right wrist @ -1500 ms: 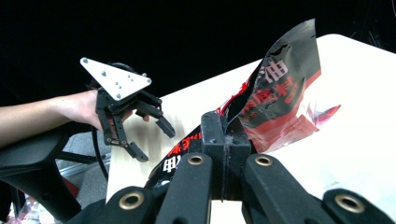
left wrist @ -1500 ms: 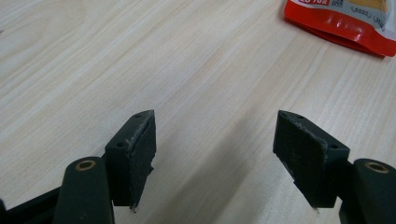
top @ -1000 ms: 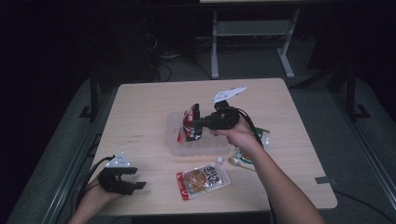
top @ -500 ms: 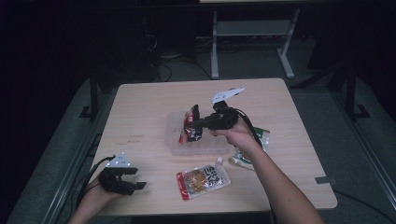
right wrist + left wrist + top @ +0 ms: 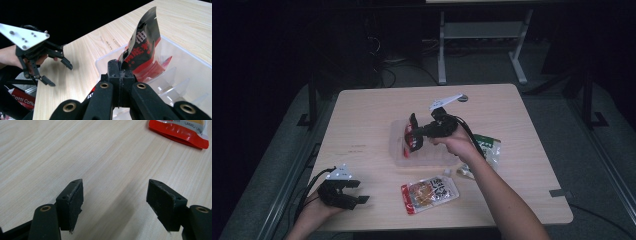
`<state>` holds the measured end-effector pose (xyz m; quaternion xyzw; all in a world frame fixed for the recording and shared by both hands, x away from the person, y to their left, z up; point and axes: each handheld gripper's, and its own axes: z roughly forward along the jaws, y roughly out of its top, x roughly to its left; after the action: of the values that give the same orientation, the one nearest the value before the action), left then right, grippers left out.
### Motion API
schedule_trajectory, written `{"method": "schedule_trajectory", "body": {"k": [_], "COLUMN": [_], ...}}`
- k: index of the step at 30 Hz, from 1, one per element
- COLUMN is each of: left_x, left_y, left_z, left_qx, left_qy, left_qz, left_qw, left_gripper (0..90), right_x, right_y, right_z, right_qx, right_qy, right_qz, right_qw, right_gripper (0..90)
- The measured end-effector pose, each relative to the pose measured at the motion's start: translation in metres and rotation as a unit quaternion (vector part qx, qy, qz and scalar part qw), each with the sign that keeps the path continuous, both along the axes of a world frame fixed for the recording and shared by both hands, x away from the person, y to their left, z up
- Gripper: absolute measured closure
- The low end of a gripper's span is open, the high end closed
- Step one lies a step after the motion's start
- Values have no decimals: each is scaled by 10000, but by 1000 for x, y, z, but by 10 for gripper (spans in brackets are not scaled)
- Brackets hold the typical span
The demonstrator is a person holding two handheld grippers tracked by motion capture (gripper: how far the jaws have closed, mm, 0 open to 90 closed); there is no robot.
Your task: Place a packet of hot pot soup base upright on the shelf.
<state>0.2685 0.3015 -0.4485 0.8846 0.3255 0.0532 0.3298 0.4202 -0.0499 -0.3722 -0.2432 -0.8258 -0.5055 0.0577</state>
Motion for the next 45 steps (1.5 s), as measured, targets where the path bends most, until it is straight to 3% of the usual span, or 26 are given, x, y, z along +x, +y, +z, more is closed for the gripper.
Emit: {"method": "schedule_trajectory", "body": {"k": [3,4,6,9,10,11,14,17,20,31,36,45], "left_x": [0,0,0,0,0,0,0,0,0,0,4,8], "left_y": [0,-1,-1,0,0,1,1,1,2,1,-6,-13], "left_z": [0,-1,-1,-1,-1,-1,-1,-1,-1,1,3,3], "left_qx": [-2,-55,-49,-50,-82,-28,-78,-62,-83,-131,-220,-182], "left_qy": [11,1,0,11,13,25,54,33,34,15,-10,-42], "left_qz": [-4,34,21,12,39,-8,65,61,66,47,-18,-154], "left_qw": [10000,10000,10000,10000,10000,10000,9999,10000,9999,9999,9998,9997], "left_gripper": [296,296,296,295,296,296,296,296,295,295,295,295], "right_x": [3,5,5,4,2,2,-4,-8,-14,-39,-54,-73], "right_y": [7,11,13,16,16,16,11,6,-4,-29,-43,-67], "right_z": [-3,-5,-6,-6,-5,-5,1,6,11,22,22,11], "right_qx": [-20,-76,-107,-119,-149,-149,-196,-127,-213,-494,-680,-905], "right_qy": [16,-36,-46,-106,-179,-179,-348,-300,-375,-670,-776,-913], "right_qz": [-43,-84,-91,-128,-177,-177,-372,-405,-380,-233,-327,-621], "right_qw": [10000,9999,9999,9998,9996,9996,9985,9986,9983,9963,9941,9898], "right_gripper": [881,820,788,626,518,518,388,340,271,209,190,191]}}
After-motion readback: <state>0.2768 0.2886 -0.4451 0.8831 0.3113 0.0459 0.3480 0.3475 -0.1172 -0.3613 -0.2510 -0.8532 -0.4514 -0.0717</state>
